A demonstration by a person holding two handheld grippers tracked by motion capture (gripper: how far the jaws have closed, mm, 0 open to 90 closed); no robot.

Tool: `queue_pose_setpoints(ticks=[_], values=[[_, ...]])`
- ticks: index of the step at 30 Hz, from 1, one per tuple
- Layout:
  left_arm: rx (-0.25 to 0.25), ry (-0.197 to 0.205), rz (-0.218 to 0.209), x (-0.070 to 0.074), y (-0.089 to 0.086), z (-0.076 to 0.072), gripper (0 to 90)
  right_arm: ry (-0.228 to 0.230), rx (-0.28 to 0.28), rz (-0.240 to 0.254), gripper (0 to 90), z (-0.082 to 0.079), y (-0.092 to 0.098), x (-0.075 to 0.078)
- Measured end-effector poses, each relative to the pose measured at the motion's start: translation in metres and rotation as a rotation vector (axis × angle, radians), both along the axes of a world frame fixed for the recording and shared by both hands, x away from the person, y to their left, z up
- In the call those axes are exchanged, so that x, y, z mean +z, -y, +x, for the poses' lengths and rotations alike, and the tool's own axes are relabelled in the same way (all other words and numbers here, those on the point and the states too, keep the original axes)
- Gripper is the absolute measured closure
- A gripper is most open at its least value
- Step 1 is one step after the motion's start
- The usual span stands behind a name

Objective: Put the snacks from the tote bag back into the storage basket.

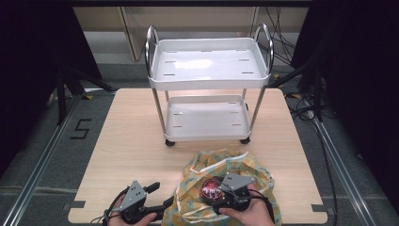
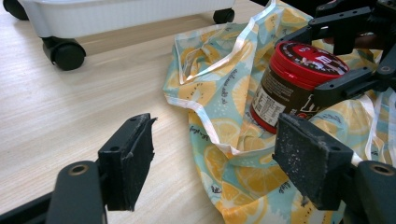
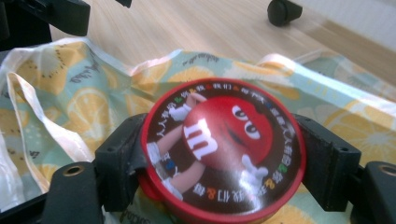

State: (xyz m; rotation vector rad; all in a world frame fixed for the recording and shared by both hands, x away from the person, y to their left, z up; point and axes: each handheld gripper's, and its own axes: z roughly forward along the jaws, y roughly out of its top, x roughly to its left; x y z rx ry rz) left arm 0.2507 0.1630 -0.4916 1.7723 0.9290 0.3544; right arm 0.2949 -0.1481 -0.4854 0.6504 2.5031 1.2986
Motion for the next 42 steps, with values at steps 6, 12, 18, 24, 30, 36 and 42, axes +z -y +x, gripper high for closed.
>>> queue_pose_setpoints(ticks=[6, 12, 18, 24, 30, 36, 42], values=[[0.003, 0.006, 0.003, 0.0, -0.001, 0.0, 27.8, 0.016, 0.0, 0.005, 26.5, -0.001, 0.0, 0.003], [-0.01, 0.018, 0.029, 0.0, -0.003, 0.002, 27.7, 0.031, -0.001, 0.011, 26.6, -0.003, 0.0, 0.008], [-0.007, 0.018, 0.03, 0.0, -0.003, 0.002, 27.7, 0.026, -0.011, 0.024, 26.6, -0.004, 0.001, 0.012], [-0.005, 0.018, 0.033, 0.0, -0.004, 0.002, 27.7, 0.035, -0.01, 0.032, 26.6, -0.004, 0.001, 0.015], [-0.004, 0.022, 0.036, 0.0, -0.004, 0.002, 27.7, 0.033, -0.021, 0.051, 26.7, -0.004, 0.001, 0.017], [0.019, 0.005, 0.019, 0.0, -0.003, 0.001, 27.7, 0.053, -0.014, 0.055, 26.7, -0.003, 0.002, 0.02], [0.012, 0.012, 0.03, 0.0, -0.003, 0.002, 27.7, 0.05, -0.016, 0.055, 26.7, -0.004, 0.003, 0.023]])
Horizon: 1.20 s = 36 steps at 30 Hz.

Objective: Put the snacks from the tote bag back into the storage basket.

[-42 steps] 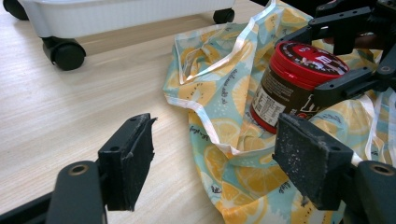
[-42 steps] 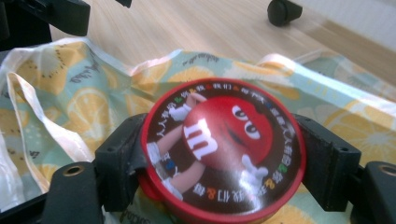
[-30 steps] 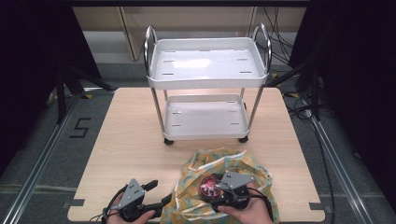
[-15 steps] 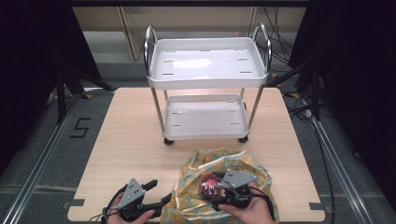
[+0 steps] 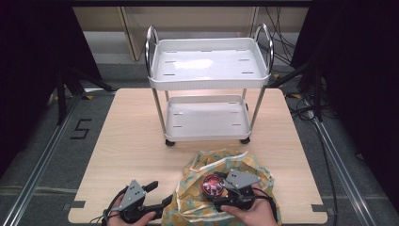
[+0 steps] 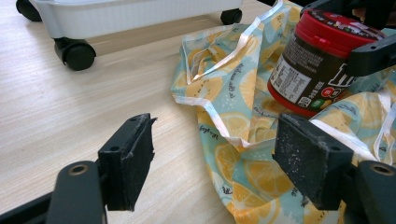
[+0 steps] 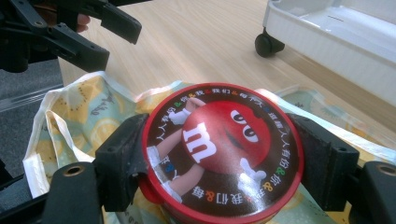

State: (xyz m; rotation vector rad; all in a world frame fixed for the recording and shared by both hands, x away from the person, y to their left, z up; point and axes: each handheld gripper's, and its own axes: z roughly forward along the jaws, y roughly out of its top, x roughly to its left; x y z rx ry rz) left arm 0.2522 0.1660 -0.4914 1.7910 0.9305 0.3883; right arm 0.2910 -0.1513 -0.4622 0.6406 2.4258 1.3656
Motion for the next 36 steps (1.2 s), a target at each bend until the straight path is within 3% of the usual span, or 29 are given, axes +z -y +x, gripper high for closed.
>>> queue_pose_setpoints(ticks=[1, 2, 3, 10, 11, 12, 13, 16, 24, 25, 28, 31, 32, 33, 34, 36], values=[[-0.004, 0.006, -0.01, -0.001, 0.0, 0.001, 27.7, -0.01, -0.006, 0.005, 26.6, -0.001, 0.0, 0.001], [-0.012, 0.003, 0.014, 0.0, -0.002, 0.0, 27.7, -0.002, 0.003, 0.003, 26.7, 0.0, 0.0, 0.002], [-0.002, 0.006, -0.01, 0.0, 0.0, 0.0, 27.7, 0.001, 0.001, 0.006, 26.7, 0.0, 0.0, 0.002], [0.021, -0.002, -0.01, 0.001, 0.001, -0.002, 27.7, -0.002, -0.009, 0.018, 26.7, -0.001, -0.001, 0.006], [0.002, 0.01, 0.02, 0.002, -0.002, -0.001, 27.7, 0.004, 0.003, 0.015, 26.7, -0.001, -0.001, 0.006], [-0.003, 0.018, -0.003, 0.001, -0.001, 0.0, 27.6, 0.013, 0.006, 0.024, 26.7, 0.0, -0.001, 0.006], [0.008, 0.006, 0.009, 0.002, -0.001, -0.001, 27.6, 0.01, 0.001, 0.022, 26.7, -0.001, -0.001, 0.007], [0.02, -0.006, -0.009, 0.002, 0.0, -0.002, 27.6, -0.001, -0.011, 0.029, 26.7, -0.002, 0.0, 0.01], [0.018, 0.003, -0.016, 0.002, 0.001, -0.002, 27.6, 0.018, -0.011, 0.041, 26.7, 0.0, 0.001, 0.016], [0.019, 0.005, -0.015, 0.002, 0.001, -0.002, 27.6, -0.006, -0.021, 0.047, 26.7, -0.002, 0.001, 0.017], [0.019, 0.007, -0.015, 0.002, 0.001, -0.002, 27.6, 0.025, -0.009, 0.045, 26.7, 0.001, 0.001, 0.018], [0.029, 0.011, -0.03, 0.002, 0.002, -0.002, 27.7, 0.018, -0.021, 0.046, 26.7, 0.002, 0.002, 0.02], [0.026, 0.008, -0.003, 0.003, 0.0, -0.003, 27.7, 0.023, -0.016, 0.047, 26.8, 0.002, 0.001, 0.02], [0.028, 0.012, -0.017, 0.002, 0.001, -0.002, 27.7, 0.013, -0.015, 0.047, 26.8, 0.002, 0.002, 0.021], [0.004, 0.029, -0.003, 0.002, -0.001, 0.0, 27.7, 0.007, -0.032, 0.053, 26.8, 0.001, 0.001, 0.022], [0.01, 0.027, -0.004, 0.002, -0.001, 0.0, 27.7, 0.028, -0.02, 0.046, 26.9, 0.003, 0.001, 0.023]])
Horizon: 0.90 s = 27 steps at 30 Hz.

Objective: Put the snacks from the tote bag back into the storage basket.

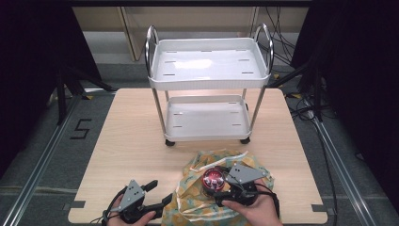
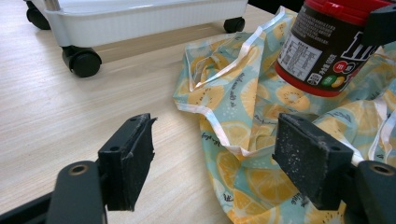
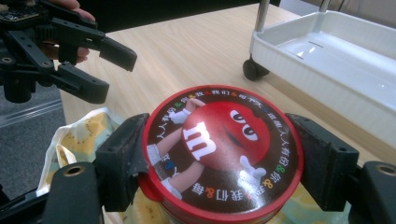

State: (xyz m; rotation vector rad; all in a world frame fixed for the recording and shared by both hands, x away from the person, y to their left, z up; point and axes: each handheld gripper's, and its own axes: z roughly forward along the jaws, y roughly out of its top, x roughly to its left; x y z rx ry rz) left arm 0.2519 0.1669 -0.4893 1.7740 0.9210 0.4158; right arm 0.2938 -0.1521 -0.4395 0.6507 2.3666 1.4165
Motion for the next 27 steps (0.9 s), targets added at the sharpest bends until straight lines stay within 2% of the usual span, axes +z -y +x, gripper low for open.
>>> queue_pose_setpoints(ticks=[1, 4, 9, 11, 12, 13, 14, 18, 19, 20, 23, 24, 27], values=[[0.003, 0.001, -0.003, 0.0, 0.0, 0.0, 27.8, 0.011, -0.001, -0.003, 26.8, 0.001, 0.0, 0.001], [0.009, 0.001, 0.0, 0.0, 0.0, 0.0, 27.8, -0.003, -0.008, -0.011, 26.9, 0.0, 0.0, 0.001], [0.005, 0.003, -0.003, 0.0, 0.0, 0.0, 27.9, 0.022, -0.006, -0.005, 26.9, 0.003, -0.001, 0.003], [0.003, 0.005, -0.002, -0.001, -0.001, 0.001, 27.9, 0.013, -0.007, -0.007, 26.9, 0.004, -0.001, 0.004], [0.013, -0.004, -0.011, -0.001, 0.0, 0.0, 27.9, 0.015, -0.015, 0.0, 26.9, 0.004, -0.002, 0.004], [0.034, -0.012, -0.027, -0.001, 0.001, -0.001, 27.9, 0.038, -0.005, -0.01, 26.9, 0.006, -0.001, 0.005], [0.02, 0.003, -0.015, 0.0, 0.0, 0.0, 27.9, 0.01, -0.008, -0.007, 26.9, 0.005, -0.002, 0.006], [0.014, 0.007, -0.007, 0.0, -0.001, 0.0, 27.9, 0.026, -0.004, -0.014, 26.9, 0.008, -0.001, 0.008], [0.014, 0.007, -0.006, 0.0, -0.001, 0.0, 27.9, 0.023, -0.027, 0.001, 26.9, 0.007, -0.002, 0.008], [0.018, 0.007, -0.003, 0.0, -0.001, 0.0, 27.9, 0.031, -0.017, 0.0, 26.9, 0.008, -0.002, 0.008], [0.021, 0.009, -0.006, 0.0, -0.002, 0.0, 27.9, 0.01, -0.023, -0.005, 26.9, 0.008, -0.001, 0.011], [0.022, 0.01, -0.004, 0.0, -0.002, 0.0, 27.9, 0.027, -0.016, -0.006, 26.9, 0.009, -0.002, 0.011], [0.021, 0.013, -0.007, 0.0, -0.002, 0.0, 27.9, 0.03, -0.017, 0.002, 26.9, 0.01, -0.003, 0.012]])
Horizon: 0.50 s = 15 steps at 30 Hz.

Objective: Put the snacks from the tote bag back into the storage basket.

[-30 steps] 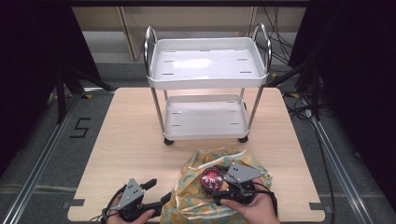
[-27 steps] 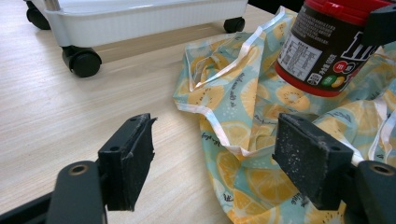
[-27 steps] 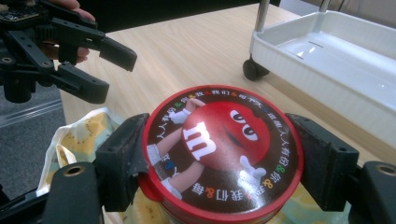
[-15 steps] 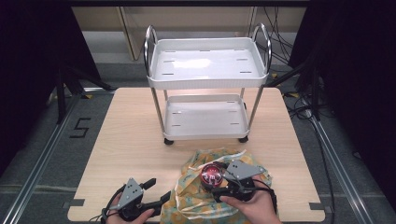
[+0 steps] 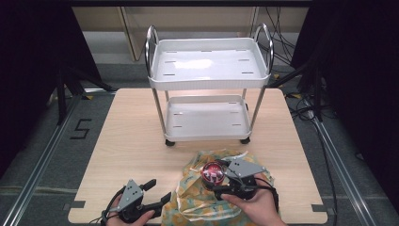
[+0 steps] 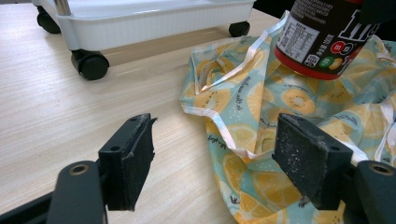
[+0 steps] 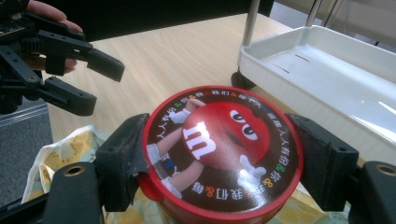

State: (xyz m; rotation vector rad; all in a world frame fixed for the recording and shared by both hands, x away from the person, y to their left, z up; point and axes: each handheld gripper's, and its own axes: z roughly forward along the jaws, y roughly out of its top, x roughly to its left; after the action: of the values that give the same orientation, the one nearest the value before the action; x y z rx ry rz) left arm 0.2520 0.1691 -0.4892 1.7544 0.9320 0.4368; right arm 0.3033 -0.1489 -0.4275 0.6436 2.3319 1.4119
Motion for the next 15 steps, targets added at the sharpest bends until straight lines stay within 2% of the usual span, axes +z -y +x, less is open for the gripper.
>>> queue_pose_setpoints(ticks=[2, 4, 9, 10, 11, 12, 13, 15], values=[[0.008, -0.003, -0.014, -0.0001, 0.0006, -0.0002, 27.9, -0.001, 0.0, 0.001, 26.9, 0.0002, -0.0002, 0.001], [0.004, 0.001, 0.0, 0.0, -0.0007, 0.0006, 27.9, -0.008, -0.011, 0.002, 26.9, -0.0002, 0.0001, 0.0024], [0.013, -0.001, -0.004, 0.0, -0.0015, 0.0004, 28.0, -0.007, 0.0, 0.0, 26.9, 0.0017, 0.0002, 0.0041], [0.01, 0.004, -0.002, 0.0, -0.0019, 0.0008, 27.9, -0.021, -0.011, 0.004, 26.9, 0.0009, -0.0003, 0.0039], [0.009, 0.008, 0.0, 0.0, -0.0023, 0.0013, 27.9, -0.011, -0.013, 0.007, 26.9, 0.0017, -0.0007, 0.0032], [0.012, 0.012, -0.017, -0.0006, -0.0014, 0.0017, 27.9, -0.015, -0.008, 0.002, 26.9, 0.0022, -0.0005, 0.0034], [0.012, 0.005, 0.005, 0.0, -0.0032, 0.0012, 27.9, -0.021, -0.01, 0.005, 26.9, 0.0022, -0.0008, 0.0036], [0.025, 0.002, -0.006, -0.0003, -0.0026, 0.0011, 27.9, -0.013, -0.005, 0.004, 26.8, 0.0034, -0.0014, 0.0033]])
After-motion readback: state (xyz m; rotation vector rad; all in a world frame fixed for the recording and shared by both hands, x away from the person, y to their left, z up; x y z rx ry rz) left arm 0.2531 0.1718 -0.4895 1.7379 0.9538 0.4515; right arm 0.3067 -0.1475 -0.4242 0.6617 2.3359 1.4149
